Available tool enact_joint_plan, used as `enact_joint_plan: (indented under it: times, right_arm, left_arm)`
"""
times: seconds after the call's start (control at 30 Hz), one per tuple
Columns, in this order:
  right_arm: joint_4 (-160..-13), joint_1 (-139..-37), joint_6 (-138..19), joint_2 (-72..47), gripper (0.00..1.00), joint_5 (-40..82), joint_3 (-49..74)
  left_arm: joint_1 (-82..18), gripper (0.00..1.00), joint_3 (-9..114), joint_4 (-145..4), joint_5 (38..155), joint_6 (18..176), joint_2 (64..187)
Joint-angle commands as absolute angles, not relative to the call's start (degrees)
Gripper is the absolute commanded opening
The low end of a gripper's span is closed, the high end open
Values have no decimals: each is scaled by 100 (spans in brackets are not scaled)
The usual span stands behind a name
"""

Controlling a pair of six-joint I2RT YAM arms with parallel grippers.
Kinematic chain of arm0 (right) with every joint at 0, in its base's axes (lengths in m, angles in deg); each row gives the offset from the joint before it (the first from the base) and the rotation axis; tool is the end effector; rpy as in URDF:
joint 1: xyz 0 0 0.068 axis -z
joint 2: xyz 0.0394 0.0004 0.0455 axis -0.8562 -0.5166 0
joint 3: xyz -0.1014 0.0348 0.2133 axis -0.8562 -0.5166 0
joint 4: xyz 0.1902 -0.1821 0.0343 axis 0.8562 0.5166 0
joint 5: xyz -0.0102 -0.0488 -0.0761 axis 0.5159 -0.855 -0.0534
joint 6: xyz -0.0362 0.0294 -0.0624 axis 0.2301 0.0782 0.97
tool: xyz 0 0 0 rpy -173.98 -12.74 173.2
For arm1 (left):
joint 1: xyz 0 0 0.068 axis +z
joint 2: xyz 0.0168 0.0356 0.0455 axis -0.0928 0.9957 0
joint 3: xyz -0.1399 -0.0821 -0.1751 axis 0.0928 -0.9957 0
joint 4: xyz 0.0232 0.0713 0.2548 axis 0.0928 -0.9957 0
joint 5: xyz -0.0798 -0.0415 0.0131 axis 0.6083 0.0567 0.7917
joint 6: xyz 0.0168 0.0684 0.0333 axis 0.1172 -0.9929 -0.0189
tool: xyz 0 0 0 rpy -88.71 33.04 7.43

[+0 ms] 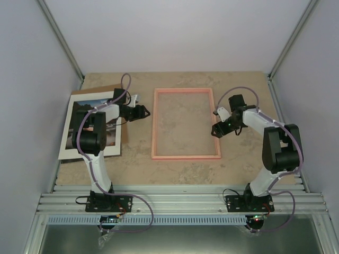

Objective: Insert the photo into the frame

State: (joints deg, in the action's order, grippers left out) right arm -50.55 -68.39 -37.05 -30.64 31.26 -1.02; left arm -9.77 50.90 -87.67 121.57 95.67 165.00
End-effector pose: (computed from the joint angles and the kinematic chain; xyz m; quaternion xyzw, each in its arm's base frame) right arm 0.3221 0.0741 0.1024 -0.2311 0.9515 0.1437 0.1435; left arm 0.3990 -0.0677 0.0780 0.0286 0.9267 -0.3068 0.2150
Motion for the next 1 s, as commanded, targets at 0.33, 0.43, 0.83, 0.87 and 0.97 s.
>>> enact_joint_plan:
  times: [0.33,0.43,0.83,0.87,0.97]
  right_arm:
    - [-5470,-7083,-3254,-2706,81,1870,-1081]
    - [-5663,-7148,-3245,-2771,81,1617,-1209]
    - [-5277,-7199,-3076,-2548,87,2250,-961]
    - [-5136,-7199,-3008,-2479,90,2381,-841]
    - [-4828,-7179,-2777,-2212,97,2602,-613]
  left_arm:
    - [-994,64,5046,-8851,12004,9591,16572]
    - [-990,64,5071,-8874,11989,9570,16591]
    - [-990,64,5090,-8916,11952,9514,16589]
    - [-994,64,5083,-8919,11958,9508,16585]
    - [-1011,64,5092,-8969,11968,9392,16526]
